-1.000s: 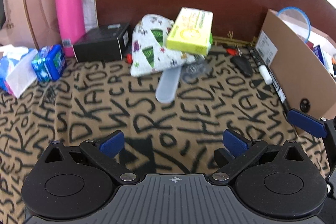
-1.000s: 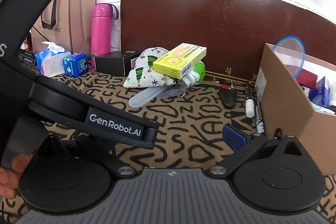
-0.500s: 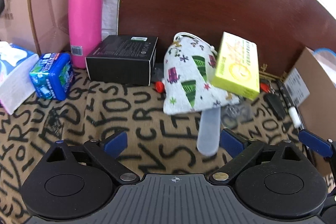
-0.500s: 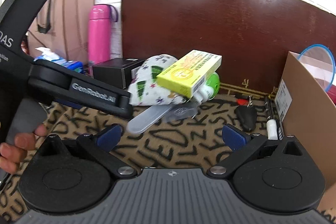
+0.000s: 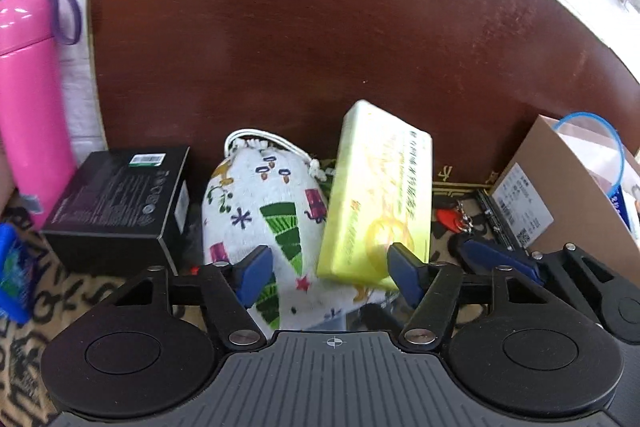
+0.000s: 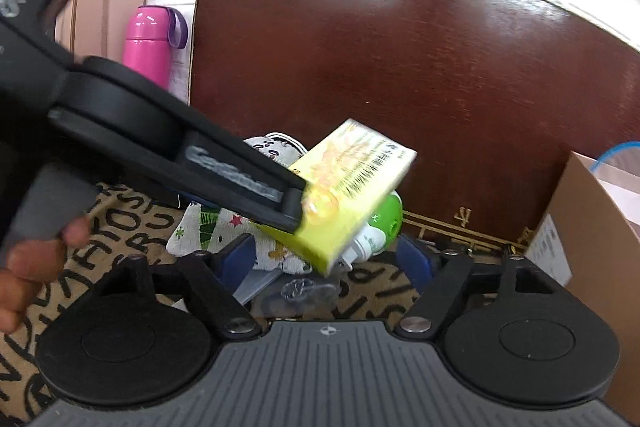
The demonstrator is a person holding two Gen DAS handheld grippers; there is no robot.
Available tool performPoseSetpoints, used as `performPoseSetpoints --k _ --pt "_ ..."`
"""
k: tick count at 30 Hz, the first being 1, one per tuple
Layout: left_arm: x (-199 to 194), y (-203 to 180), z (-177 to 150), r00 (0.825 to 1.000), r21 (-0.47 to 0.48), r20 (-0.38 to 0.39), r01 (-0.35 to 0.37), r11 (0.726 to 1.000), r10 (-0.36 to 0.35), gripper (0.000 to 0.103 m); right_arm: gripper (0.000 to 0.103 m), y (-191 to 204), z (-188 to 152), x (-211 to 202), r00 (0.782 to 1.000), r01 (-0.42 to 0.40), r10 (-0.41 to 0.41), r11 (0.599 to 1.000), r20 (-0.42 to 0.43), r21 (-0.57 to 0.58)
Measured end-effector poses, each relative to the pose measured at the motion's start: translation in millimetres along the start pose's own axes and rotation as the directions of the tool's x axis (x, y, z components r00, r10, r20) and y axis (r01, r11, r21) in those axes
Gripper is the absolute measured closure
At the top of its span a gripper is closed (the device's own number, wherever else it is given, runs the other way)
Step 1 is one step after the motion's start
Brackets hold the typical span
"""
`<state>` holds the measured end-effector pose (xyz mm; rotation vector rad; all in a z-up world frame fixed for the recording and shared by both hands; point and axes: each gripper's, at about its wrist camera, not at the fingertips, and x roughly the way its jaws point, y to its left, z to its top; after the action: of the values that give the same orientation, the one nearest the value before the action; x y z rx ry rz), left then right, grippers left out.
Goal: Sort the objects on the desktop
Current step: 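Lower the left gripper onto the yellow medicine box and close it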
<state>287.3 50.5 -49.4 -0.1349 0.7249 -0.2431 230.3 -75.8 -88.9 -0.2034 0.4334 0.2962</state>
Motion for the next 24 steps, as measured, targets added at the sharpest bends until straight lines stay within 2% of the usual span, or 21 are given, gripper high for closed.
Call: performPoseSetpoints --k 3,7,12,14,16,18,20,22,24 --pt "2.7 -4.2 2.5 1.0 0.02 0.021 0.005 1.0 -0.005 0.019 0.025 -2.7 0.5 5.9 1.0 -0.013 0.013 1.0 0.012 -0.01" --pt "10.6 -7.6 4.8 1.0 0.042 0.013 0.001 0.999 -0.001 0.015 0.027 -8.0 -0.3 15.6 1.0 -0.029 0.029 1.0 0.0 0.011" --pt "12.5 -14.8 2.2 1.0 0.096 0.007 -0.012 0.995 0.011 0.015 0.026 -14.1 -4.4 16.6 0.999 -0.015 0.018 0.998 -0.041 0.063" --pt "11.3 -16.8 1.3 1.0 0.097 0.008 -0.013 0.995 0.012 0.016 0.02 -15.2 -9.9 10.9 0.999 0.012 -0.01 0.997 -0.036 0.075" --pt "8.8 -19.9 2.7 1.0 0.104 0.009 -0.001 0.995 0.0 0.017 0.019 -16.7 -15.6 11.3 0.998 0.037 -0.032 0.995 -0.059 0.087" --pt "6.4 -24.8 5.7 1.0 0.126 0.024 0.009 0.992 -0.012 0.017 0.019 -22.1 -19.5 15.0 0.996 0.029 -0.019 0.992 -0.085 0.12" --pt "7.5 -27.9 8.8 0.999 0.142 0.037 -0.016 0.99 0.01 0.017 0.019 -26.8 -21.1 16.9 0.995 0.018 -0.003 0.988 -0.095 0.156" --pt "13.4 -30.6 11.2 1.0 0.155 0.024 -0.018 0.988 0.015 0.017 0.019 -30.3 -21.7 18.7 0.995 0.015 0.002 0.985 -0.096 0.174" --pt "22.6 -32.5 11.6 1.0 0.16 -0.022 0.01 0.987 -0.006 0.02 0.019 -33.2 -22.5 21.6 0.995 0.011 0.008 0.983 -0.101 0.186"
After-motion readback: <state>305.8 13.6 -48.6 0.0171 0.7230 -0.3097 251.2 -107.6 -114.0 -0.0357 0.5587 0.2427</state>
